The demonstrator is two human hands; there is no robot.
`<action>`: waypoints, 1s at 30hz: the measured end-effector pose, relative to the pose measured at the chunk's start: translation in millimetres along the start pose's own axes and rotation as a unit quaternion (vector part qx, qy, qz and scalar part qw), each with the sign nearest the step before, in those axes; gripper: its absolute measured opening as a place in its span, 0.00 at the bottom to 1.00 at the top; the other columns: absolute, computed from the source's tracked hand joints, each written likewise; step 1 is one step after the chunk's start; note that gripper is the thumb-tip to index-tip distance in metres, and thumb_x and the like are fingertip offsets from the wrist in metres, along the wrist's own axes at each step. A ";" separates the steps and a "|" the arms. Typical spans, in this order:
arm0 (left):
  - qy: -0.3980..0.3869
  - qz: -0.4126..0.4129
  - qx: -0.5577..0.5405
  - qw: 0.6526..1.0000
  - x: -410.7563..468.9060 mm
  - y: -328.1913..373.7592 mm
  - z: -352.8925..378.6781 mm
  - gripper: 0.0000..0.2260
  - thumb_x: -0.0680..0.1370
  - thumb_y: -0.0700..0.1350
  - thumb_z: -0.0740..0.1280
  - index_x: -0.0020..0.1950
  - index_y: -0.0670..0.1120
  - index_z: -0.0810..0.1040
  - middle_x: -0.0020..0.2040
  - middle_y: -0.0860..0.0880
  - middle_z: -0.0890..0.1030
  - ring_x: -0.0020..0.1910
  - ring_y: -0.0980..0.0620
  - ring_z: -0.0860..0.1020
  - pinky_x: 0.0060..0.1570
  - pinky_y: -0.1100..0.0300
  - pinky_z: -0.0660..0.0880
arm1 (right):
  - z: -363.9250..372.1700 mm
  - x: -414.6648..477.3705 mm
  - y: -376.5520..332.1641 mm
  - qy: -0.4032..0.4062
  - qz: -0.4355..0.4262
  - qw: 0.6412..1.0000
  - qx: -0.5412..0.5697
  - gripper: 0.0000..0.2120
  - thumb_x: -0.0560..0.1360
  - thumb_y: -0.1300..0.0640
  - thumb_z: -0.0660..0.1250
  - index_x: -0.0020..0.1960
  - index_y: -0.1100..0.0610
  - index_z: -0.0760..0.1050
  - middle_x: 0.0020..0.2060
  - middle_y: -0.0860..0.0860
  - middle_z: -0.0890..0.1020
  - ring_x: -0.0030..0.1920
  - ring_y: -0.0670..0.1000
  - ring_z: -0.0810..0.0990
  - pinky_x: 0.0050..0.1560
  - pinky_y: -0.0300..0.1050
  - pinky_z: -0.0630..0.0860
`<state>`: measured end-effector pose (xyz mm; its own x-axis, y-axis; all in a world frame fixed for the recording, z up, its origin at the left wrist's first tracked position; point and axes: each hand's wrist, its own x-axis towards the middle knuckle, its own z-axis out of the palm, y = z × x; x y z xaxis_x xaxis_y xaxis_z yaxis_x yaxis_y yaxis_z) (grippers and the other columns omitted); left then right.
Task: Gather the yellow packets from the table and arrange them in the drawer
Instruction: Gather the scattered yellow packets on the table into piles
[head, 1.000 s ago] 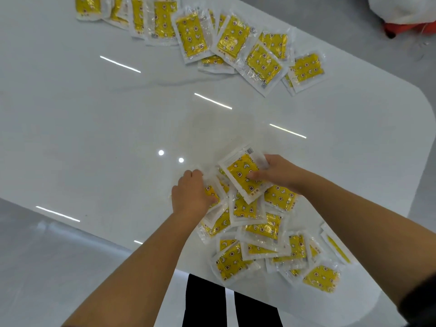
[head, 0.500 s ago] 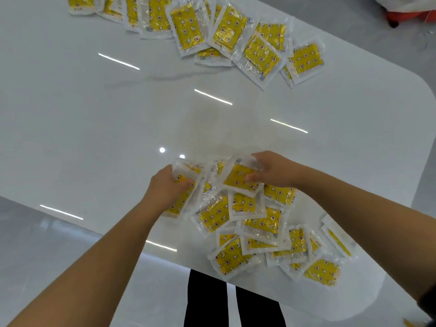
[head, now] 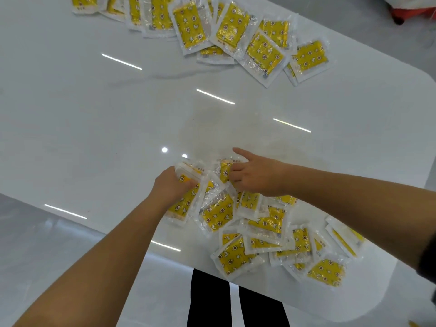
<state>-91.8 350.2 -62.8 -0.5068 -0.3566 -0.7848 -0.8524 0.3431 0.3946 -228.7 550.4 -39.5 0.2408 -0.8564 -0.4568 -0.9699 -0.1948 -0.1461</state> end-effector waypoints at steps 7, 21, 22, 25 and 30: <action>-0.009 -0.006 -0.016 1.000 -4.8 4.5 -2.1 0.17 0.72 0.50 0.73 0.59 0.48 0.78 0.53 0.48 0.81 0.52 0.48 0.78 0.51 0.53 0.75 | -7.4 2.5 9.3 -0.093 0.075 0.990 0.071 0.13 0.77 0.57 0.63 0.61 0.55 0.72 0.58 0.51 0.74 0.57 0.52 0.75 0.62 0.47 0.65; -0.034 0.025 -0.289 0.956 19.0 110.0 -14.5 0.09 0.74 0.36 0.69 0.50 0.48 0.78 0.51 0.42 0.83 0.47 0.44 0.82 0.49 0.50 0.80 | 3.5 -67.1 88.2 0.324 0.484 0.268 0.768 0.10 0.73 0.63 0.71 0.53 0.57 0.76 0.51 0.56 0.83 0.46 0.53 0.84 0.50 0.53 0.81; -0.008 0.039 -0.289 0.956 28.0 126.9 -12.0 0.08 0.73 0.37 0.71 0.48 0.49 0.78 0.49 0.44 0.83 0.45 0.46 0.82 0.47 0.52 0.80 | 6.1 -69.8 94.9 0.356 0.484 0.219 0.769 0.12 0.73 0.64 0.70 0.56 0.58 0.75 0.52 0.56 0.83 0.46 0.54 0.84 0.49 0.53 0.81; 0.052 0.065 -0.313 0.946 55.7 179.2 -3.2 0.11 0.72 0.39 0.73 0.52 0.46 0.78 0.46 0.48 0.82 0.44 0.50 0.81 0.45 0.55 0.79 | 15.8 -77.4 116.4 0.421 0.485 0.123 0.757 0.17 0.74 0.65 0.69 0.62 0.59 0.74 0.52 0.55 0.83 0.49 0.55 0.84 0.48 0.54 0.81; 0.112 0.116 -0.312 0.936 93.4 253.0 0.4 0.07 0.73 0.42 0.72 0.49 0.47 0.78 0.43 0.50 0.81 0.44 0.51 0.80 0.48 0.55 0.79 | 20.0 -83.7 156.6 0.463 0.499 0.064 0.730 0.10 0.74 0.63 0.70 0.52 0.53 0.75 0.47 0.52 0.83 0.47 0.53 0.84 0.42 0.51 0.82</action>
<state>-354.8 404.0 -36.5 -0.6418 -0.5328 -0.5516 -0.5901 -0.1164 0.7989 -400.0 601.1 -41.7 -0.6758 0.1133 -0.7284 0.7133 -0.1488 -0.6849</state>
